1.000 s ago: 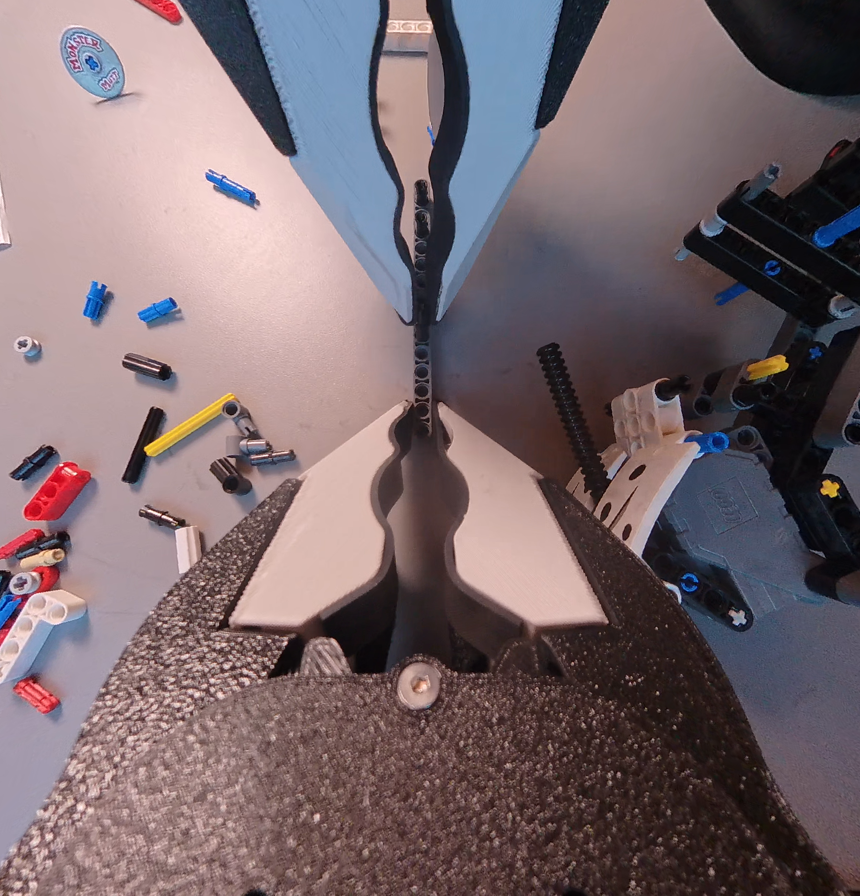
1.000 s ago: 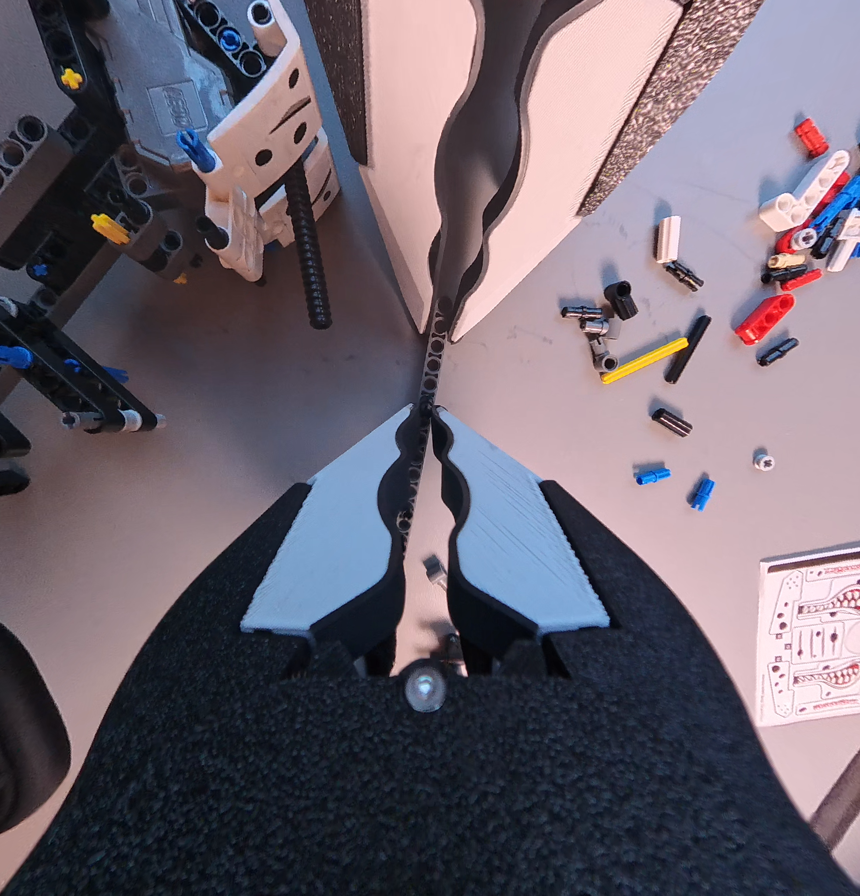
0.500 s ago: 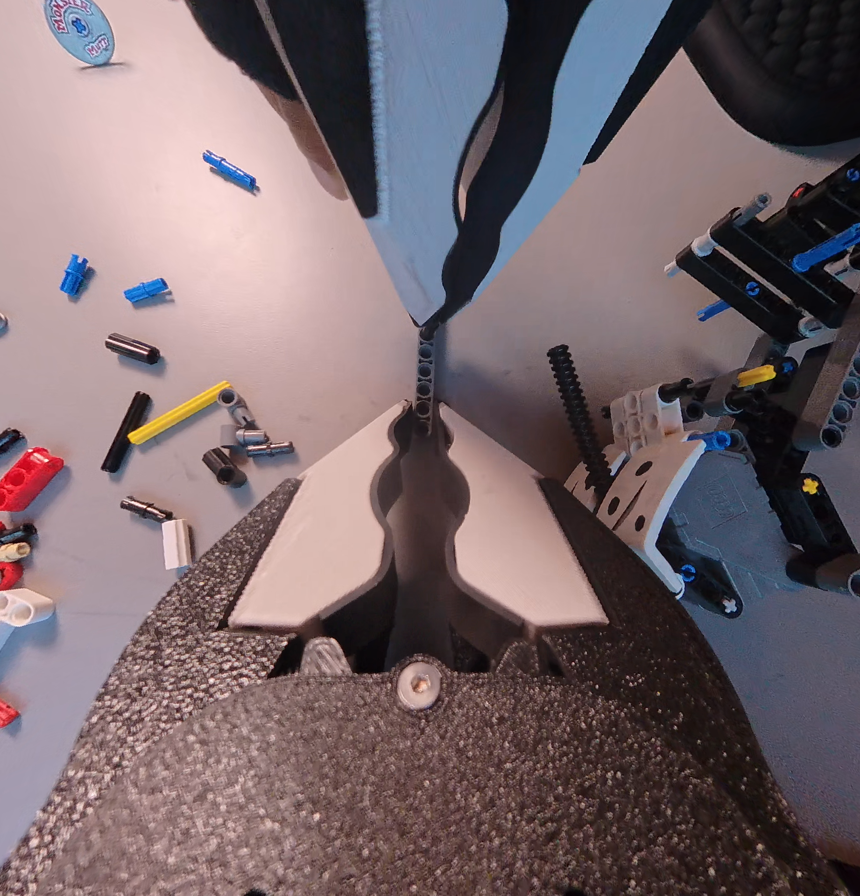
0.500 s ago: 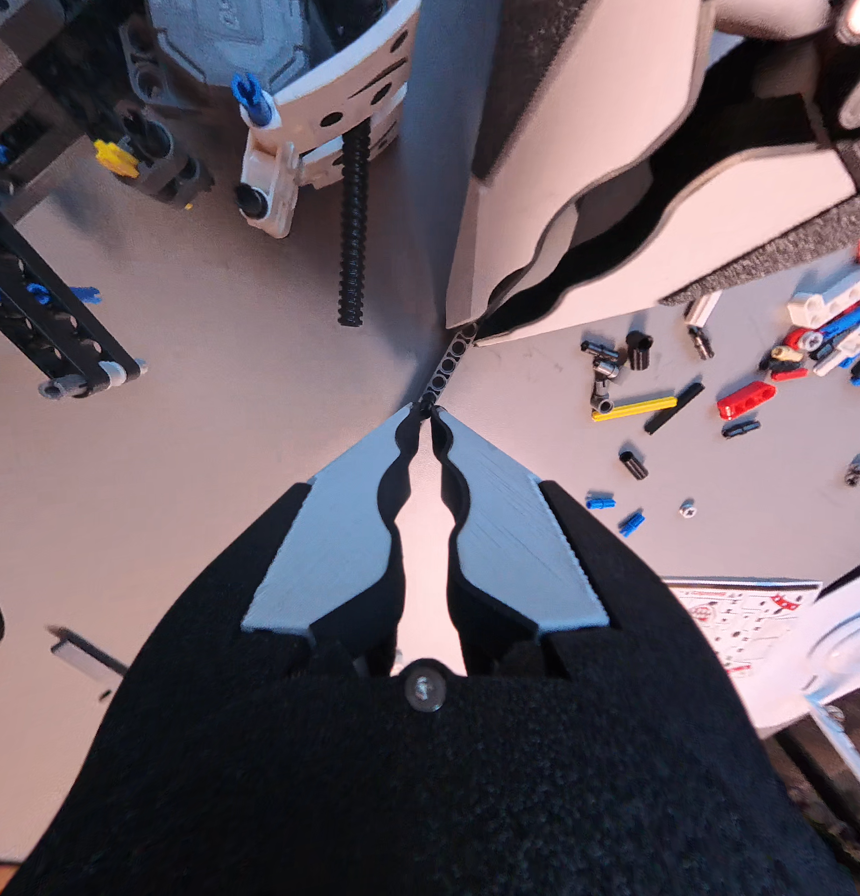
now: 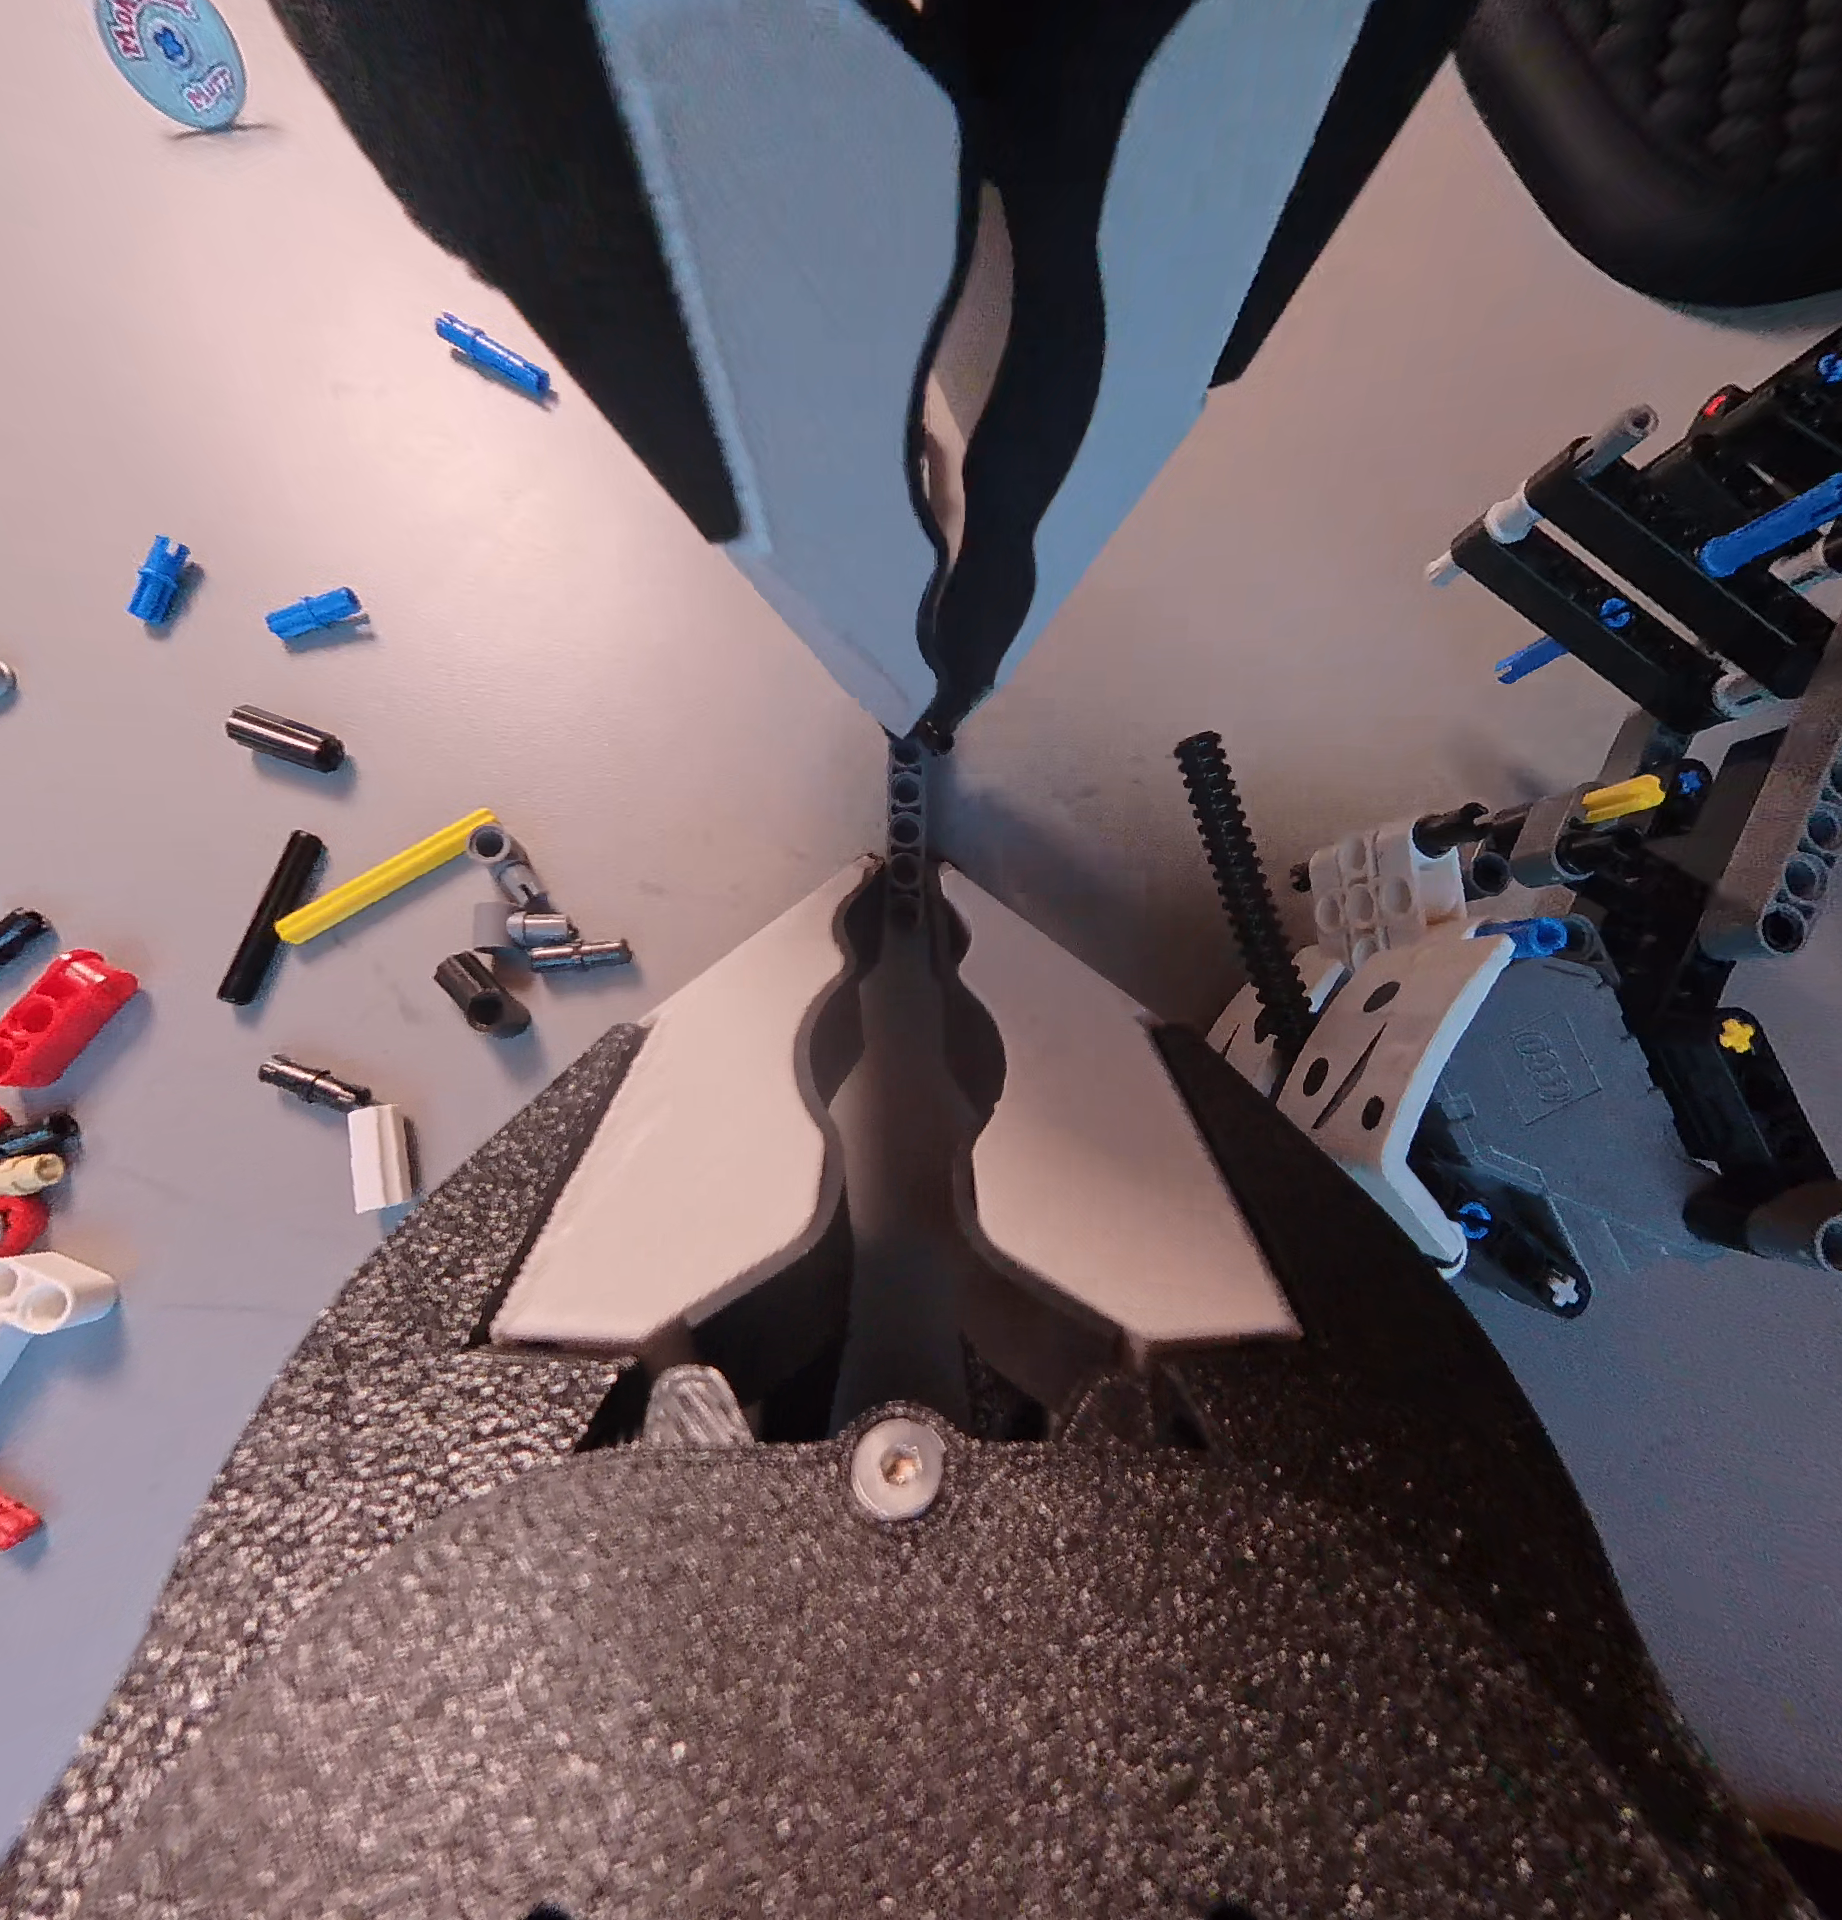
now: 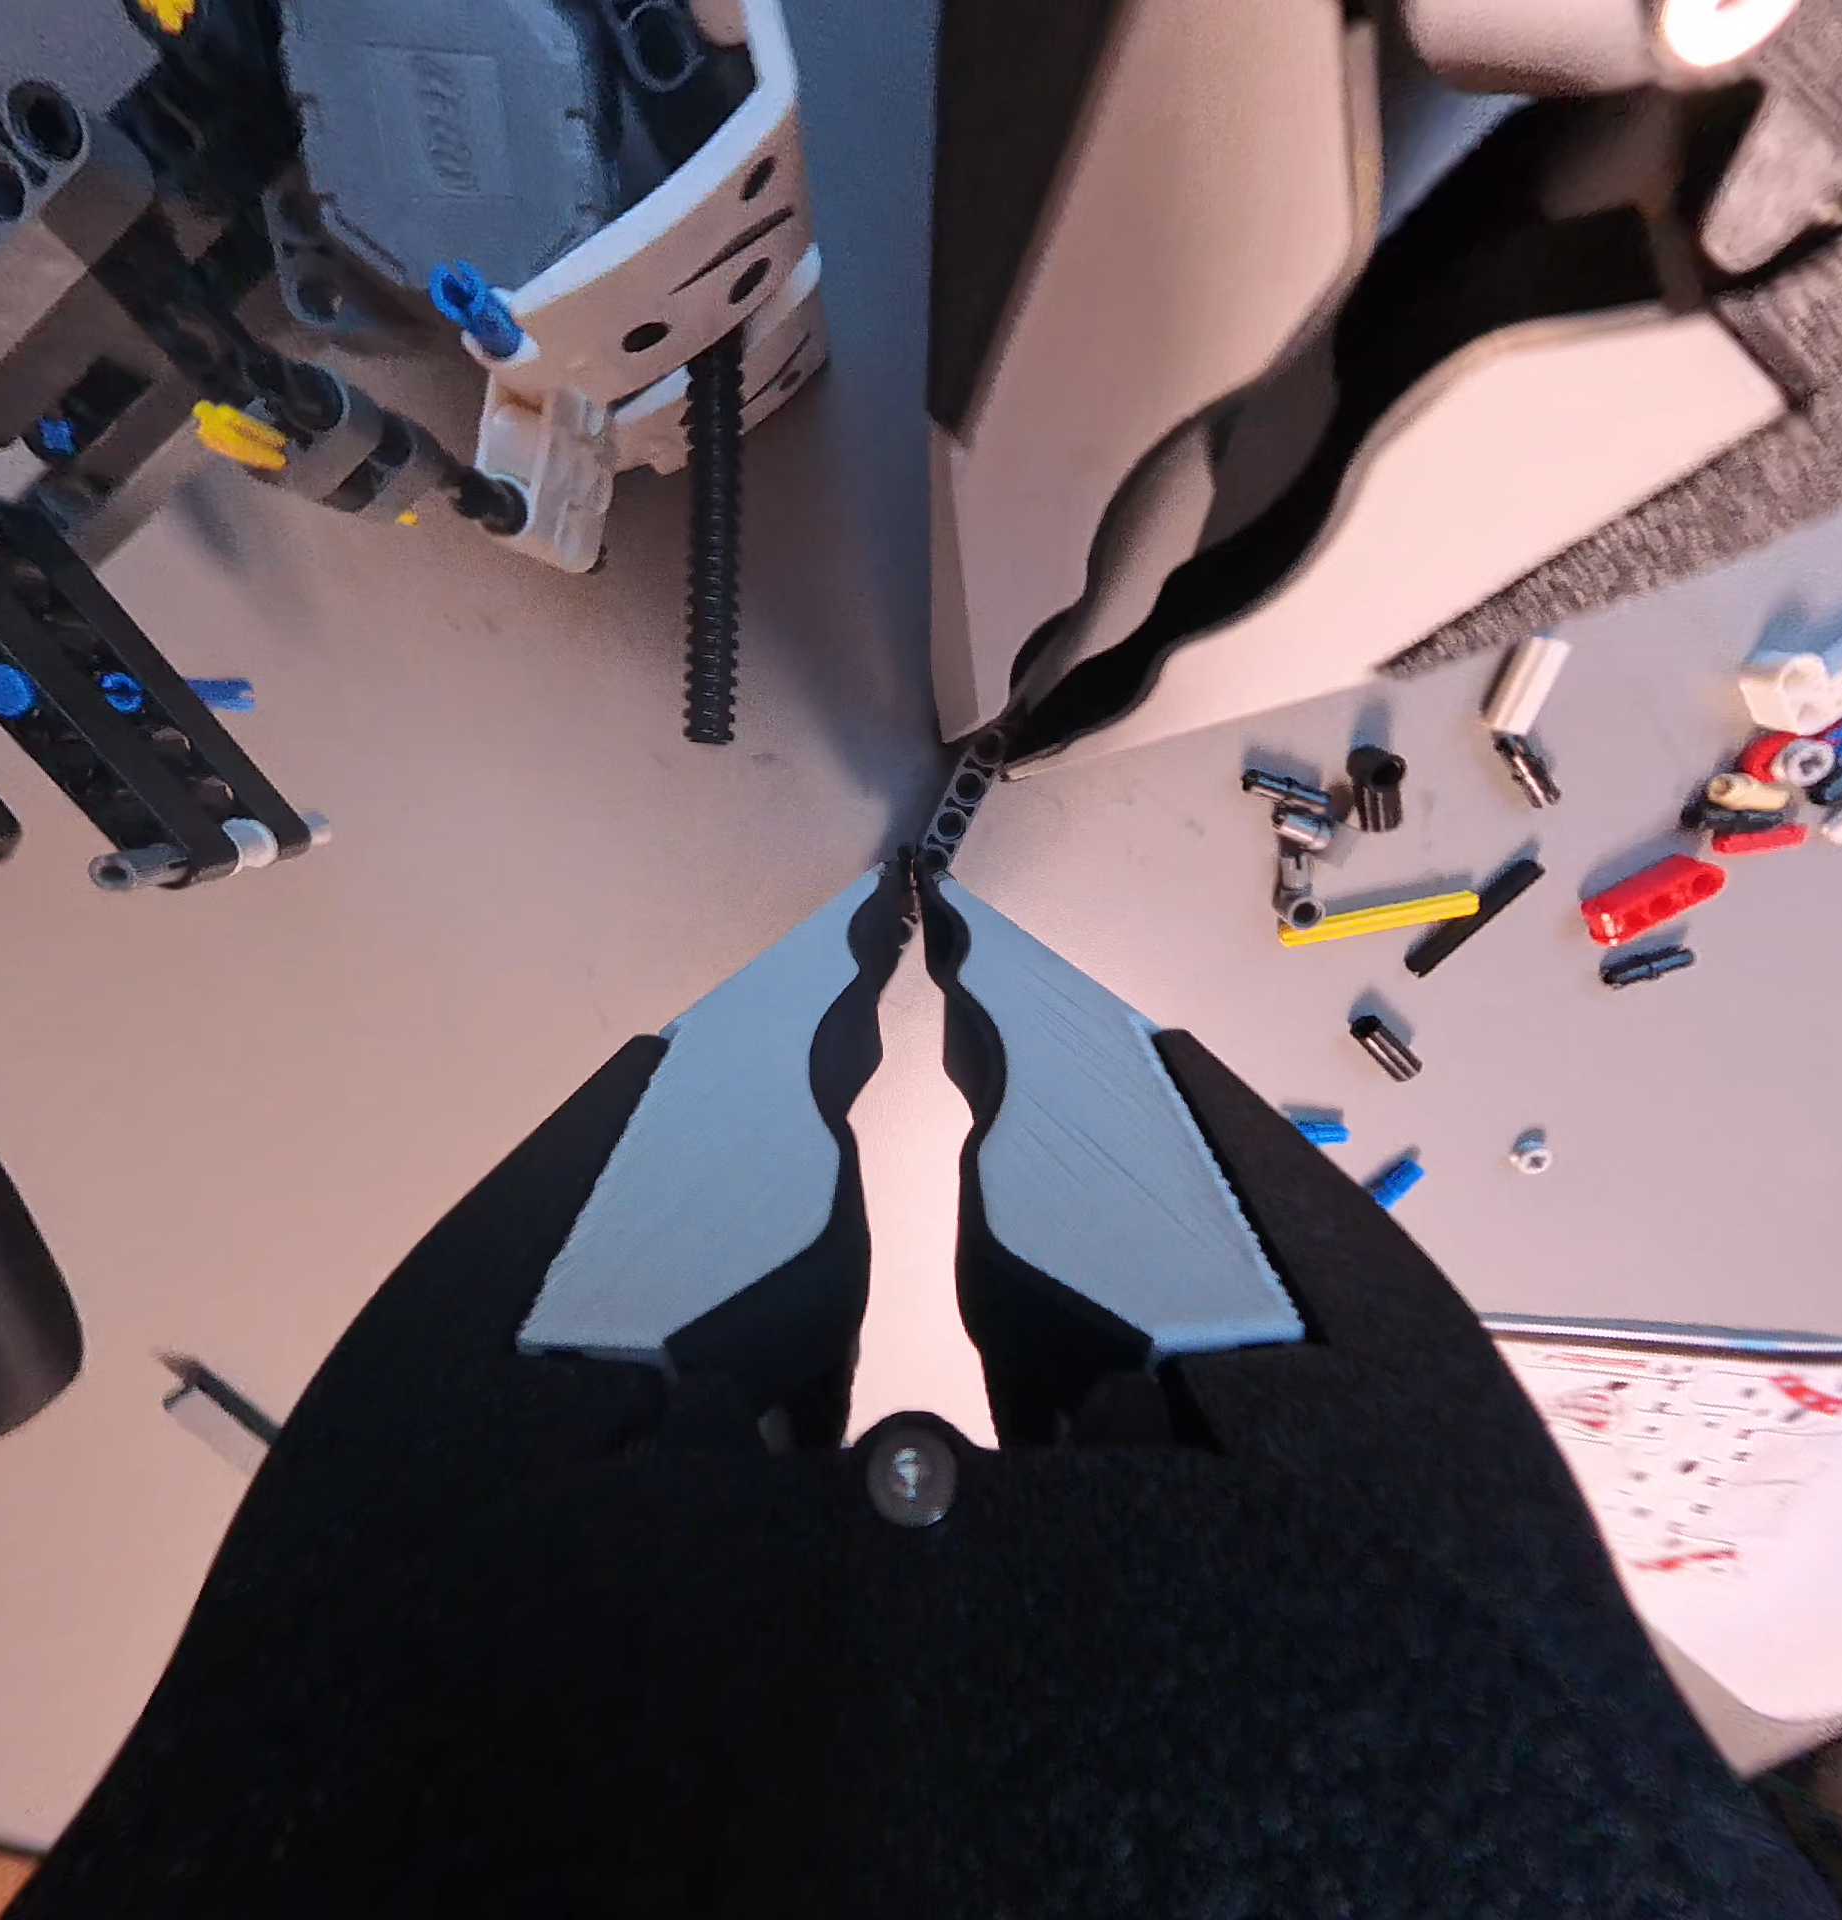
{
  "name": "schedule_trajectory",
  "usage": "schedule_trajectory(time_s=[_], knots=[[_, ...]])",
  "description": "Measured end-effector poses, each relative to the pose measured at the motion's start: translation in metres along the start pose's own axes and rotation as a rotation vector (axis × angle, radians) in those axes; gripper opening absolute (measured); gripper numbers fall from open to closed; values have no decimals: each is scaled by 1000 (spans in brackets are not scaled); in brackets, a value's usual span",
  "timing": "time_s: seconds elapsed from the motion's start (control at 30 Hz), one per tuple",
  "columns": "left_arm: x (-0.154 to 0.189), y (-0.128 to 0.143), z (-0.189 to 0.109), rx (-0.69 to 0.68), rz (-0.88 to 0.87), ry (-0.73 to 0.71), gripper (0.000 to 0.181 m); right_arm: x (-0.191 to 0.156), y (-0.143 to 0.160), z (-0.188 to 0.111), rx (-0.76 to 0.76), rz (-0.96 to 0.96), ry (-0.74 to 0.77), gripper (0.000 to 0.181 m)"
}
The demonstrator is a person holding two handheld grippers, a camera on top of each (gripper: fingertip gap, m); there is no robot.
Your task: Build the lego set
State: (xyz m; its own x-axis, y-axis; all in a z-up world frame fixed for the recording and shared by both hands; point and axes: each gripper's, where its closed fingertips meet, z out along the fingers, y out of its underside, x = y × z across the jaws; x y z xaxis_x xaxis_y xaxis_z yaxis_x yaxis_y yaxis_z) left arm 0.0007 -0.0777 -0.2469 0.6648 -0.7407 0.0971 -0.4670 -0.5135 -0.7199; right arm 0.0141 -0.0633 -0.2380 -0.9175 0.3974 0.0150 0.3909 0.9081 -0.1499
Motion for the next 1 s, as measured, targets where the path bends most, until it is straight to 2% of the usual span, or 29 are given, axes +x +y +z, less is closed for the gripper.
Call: schedule_trajectory(time_s=[0.17, 0.27, 0.4, 0.5, 0.63, 0.77, 0.83, 1.0], knots=[[1, 0, -1, 2, -19, 25, 8, 1, -4, -5, 239, 197, 16, 2], [1, -5, -8, 46, -25, 38, 23, 8, -20, -26, 493, 321, 102, 3], [8, -49, -38, 328, -57, 111, 25, 22, -48, -84, 984, 537, 233, 3], [13, -80, -64, 533, -71, 141, 18, 22, -52, -110, 1196, 637, 294, 3], [19, -90, -77, 594, -21, 117, 11, 18, -50, -118, 1272, 670, 327, 4], [18, -88, -74, 564, 2, 83, 4, 14, -48, -114, 1232, 653, 333, 4], [19, -85, -70, 522, 24, 71, 4, 12, -46, -109, 1181, 638, 321, 4], [20, -72, -56, 398, 104, 15, 4, 6, -42, -93, 941, 544, 300, 8]])
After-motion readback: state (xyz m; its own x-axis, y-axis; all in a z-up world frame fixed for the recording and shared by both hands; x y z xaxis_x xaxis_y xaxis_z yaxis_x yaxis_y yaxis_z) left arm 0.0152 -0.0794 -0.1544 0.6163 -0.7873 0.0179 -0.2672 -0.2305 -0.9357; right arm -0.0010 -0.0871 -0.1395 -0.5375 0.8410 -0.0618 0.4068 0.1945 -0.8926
